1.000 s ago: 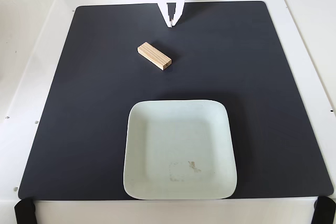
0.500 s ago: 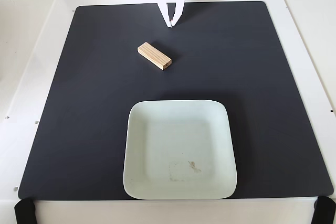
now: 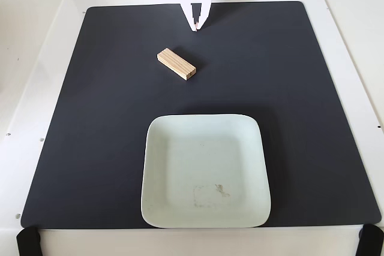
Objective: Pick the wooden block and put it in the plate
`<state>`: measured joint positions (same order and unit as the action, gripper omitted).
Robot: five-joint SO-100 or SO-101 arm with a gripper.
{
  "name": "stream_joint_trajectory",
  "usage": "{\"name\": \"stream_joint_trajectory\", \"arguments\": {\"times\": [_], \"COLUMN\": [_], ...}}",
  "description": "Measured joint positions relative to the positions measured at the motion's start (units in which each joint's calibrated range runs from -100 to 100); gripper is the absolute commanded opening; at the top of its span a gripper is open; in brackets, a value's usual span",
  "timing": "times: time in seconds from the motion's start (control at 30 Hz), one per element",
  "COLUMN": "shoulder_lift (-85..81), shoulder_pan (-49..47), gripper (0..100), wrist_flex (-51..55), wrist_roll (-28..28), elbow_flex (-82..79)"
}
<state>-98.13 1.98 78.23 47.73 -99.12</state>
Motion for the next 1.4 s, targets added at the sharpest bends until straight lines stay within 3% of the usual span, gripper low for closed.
{"name": "stream_joint_trajectory", "arguments": {"times": [0.2, 0.4, 0.63, 1.03, 1.17, 1.4], "shoulder_lift": [1.36, 12.08, 35.64, 72.65, 79.63, 85.41], "shoulder_pan": [0.58, 0.39, 0.10, 1.16, 0.97, 3.67], "gripper": [1, 1, 1, 1, 1, 1], "wrist_flex": [1.62, 8.42, 8.93, 8.84, 8.84, 8.84], "wrist_roll": [0.05, -1.56, -13.51, -44.24, -47.47, -46.32], "elbow_flex": [4.30, 20.20, 46.03, 81.95, 87.83, 91.00]}}
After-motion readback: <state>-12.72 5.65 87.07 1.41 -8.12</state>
